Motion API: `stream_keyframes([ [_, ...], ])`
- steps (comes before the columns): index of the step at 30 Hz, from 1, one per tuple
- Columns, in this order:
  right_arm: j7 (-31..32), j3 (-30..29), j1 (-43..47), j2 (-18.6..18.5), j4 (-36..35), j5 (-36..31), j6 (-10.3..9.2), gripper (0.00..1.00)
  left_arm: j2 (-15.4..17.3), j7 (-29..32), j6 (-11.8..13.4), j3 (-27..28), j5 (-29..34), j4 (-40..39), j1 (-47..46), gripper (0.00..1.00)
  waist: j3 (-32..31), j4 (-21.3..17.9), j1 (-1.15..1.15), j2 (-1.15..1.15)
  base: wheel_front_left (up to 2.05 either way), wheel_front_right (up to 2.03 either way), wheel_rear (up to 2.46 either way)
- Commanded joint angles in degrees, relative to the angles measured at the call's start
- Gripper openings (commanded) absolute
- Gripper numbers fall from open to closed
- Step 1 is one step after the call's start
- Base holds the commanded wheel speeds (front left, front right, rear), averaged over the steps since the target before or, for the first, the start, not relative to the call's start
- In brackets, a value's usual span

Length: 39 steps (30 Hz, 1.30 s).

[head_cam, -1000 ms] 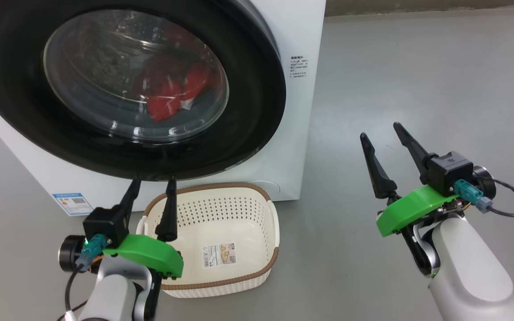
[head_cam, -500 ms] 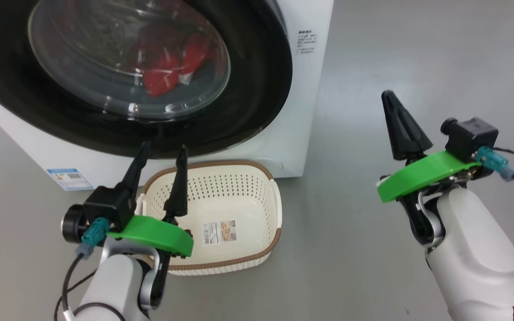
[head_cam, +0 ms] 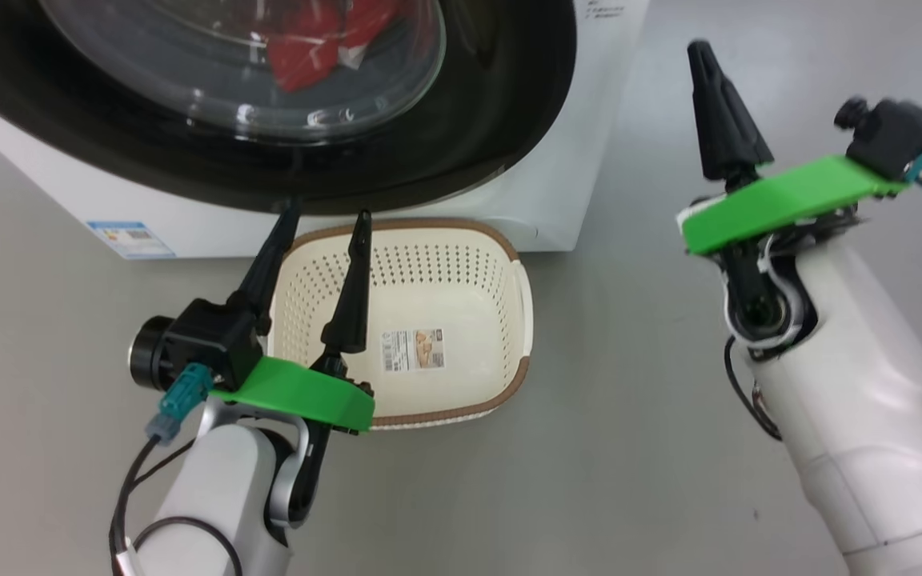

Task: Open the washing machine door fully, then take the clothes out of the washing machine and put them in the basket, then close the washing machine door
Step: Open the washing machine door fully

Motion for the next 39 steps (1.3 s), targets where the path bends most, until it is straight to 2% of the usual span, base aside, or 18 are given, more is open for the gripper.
stream_keyframes([
  [1, 1.0, 1.16, -2.42, 0.45, -2.03, 3.0, 0.37, 0.0, 1.02, -0.51, -0.05, 1.23, -0.59, -1.95, -1.53, 1.0, 2.62, 1.6, 0.0, 0.0, 0.0, 0.0, 0.0],
  [3, 3.7, 1.12, -4.32, -0.25, -3.53, 9.15, 0.37, 0.0, 1.02, -0.51, 0.12, 0.88, -0.5, -2.9, -2.06, 1.0, 4.25, 2.21, 0.0, 0.0, 0.0, 0.0, 0.0],
  [9, 11.3, -0.81, -7.14, -2.41, -5.98, 21.64, 0.37, 0.0, 1.02, -0.51, 0.47, 0.26, -0.39, -5.29, -2.91, 1.0, 7.31, 3.79, 0.0, 0.0, 0.0, 0.0, 0.0],
  [19, 26.73, -5.56, -10.34, -5.65, -5.56, 38.38, 0.37, 0.0, 1.02, -0.51, 1.34, -0.65, 0.17, -7.72, -1.96, 1.0, 9.63, 7.42, 0.0, 0.0, 0.0, 0.0, 0.0],
  [24, 30.78, -6.48, -11.93, -6.77, -4.75, 41.44, 0.37, 0.0, 1.02, -0.51, 1.32, -0.84, 0.07, -8.15, -1.71, 1.0, 10.66, 8.52, 0.0, 0.0, 0.0, 0.0, 0.0],
  [39, 35.98, -7.39, -17.12, -7.65, -2.55, 44.86, 0.37, 0.0, 1.02, -0.51, 1.8, -1.62, 0.28, -9.22, -0.97, 1.0, 13.56, 9.76, 0.0, 0.0, 0.0, 0.0, 0.0],
])
